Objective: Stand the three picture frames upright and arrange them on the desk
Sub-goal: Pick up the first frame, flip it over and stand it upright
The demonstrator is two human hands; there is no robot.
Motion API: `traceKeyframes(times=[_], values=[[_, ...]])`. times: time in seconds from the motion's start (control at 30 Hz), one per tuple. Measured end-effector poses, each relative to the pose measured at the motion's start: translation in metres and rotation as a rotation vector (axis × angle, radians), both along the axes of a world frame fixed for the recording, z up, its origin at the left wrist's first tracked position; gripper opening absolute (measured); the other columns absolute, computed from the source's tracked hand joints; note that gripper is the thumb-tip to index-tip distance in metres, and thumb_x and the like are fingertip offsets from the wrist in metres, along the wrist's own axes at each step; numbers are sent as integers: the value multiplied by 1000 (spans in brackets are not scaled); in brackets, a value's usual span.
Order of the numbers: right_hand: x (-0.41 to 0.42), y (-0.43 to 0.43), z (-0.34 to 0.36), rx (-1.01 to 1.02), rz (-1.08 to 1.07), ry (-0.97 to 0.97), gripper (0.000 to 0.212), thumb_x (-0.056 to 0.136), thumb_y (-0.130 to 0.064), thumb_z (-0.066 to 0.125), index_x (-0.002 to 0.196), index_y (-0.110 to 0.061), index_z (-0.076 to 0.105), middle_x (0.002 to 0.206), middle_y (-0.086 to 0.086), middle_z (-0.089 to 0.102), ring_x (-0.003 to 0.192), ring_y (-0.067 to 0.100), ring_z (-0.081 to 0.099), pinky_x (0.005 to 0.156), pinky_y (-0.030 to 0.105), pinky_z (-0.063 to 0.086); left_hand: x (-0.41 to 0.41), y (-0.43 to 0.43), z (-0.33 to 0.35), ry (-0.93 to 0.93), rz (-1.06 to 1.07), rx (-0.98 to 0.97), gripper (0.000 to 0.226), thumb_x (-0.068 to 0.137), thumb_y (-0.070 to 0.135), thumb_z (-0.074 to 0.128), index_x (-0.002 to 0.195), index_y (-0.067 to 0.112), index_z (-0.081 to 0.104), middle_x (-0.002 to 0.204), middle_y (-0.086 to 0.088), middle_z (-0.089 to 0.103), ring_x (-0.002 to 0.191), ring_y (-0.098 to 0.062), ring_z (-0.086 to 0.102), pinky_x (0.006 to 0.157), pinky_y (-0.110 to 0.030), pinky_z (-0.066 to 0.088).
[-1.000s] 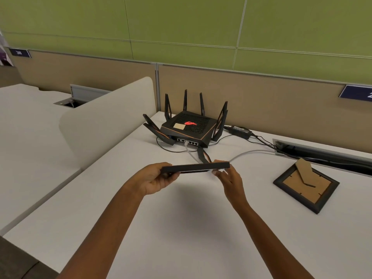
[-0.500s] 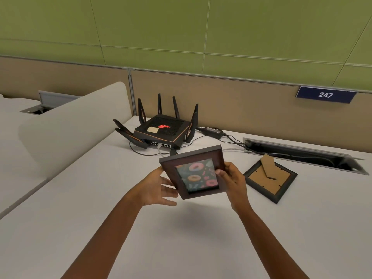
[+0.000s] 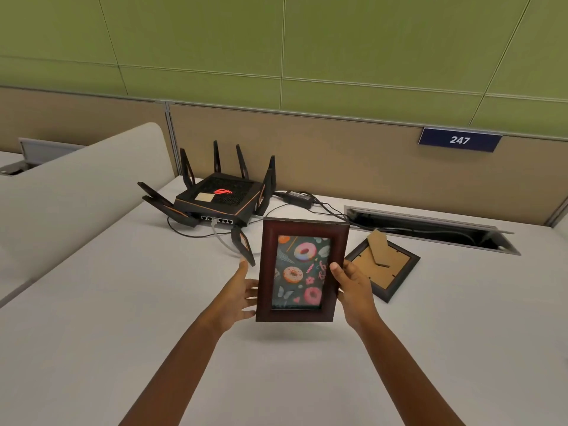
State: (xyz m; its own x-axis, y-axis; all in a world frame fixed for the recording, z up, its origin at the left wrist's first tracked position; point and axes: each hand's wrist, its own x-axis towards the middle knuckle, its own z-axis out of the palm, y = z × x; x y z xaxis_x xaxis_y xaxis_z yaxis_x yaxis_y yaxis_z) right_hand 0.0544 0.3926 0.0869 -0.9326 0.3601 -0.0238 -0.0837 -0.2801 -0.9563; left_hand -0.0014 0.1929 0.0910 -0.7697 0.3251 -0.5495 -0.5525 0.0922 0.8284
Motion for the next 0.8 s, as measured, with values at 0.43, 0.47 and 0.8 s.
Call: traceKeyframes(times=[0.43,0.47,0.8], values=[[-9,2,-13,28,102,-113,12,91,-16,48,97,-11,57,89,0,66,81,10,62,63,20,53,-3,23,-11,118,267,191,60,95,51,18,118,10,55,118,-11,57,117,-31,52,103,-47,39],[-11,0,-13,28,106,-120,10,91,-16,48,94,-13,58,89,1,66,81,11,62,64,22,52,-5,22,-12,110,280,212,61,95,52,18,116,9,56,119,-12,57,117,-32,52,102,-47,39],[-36,-16,-25,47,115,-133,9,91,-14,50,93,-11,58,86,1,65,76,8,62,59,20,50,-30,11,-23,139,312,268,62,93,57,18,90,20,68,93,-8,70,85,-24,67,76,-37,52]])
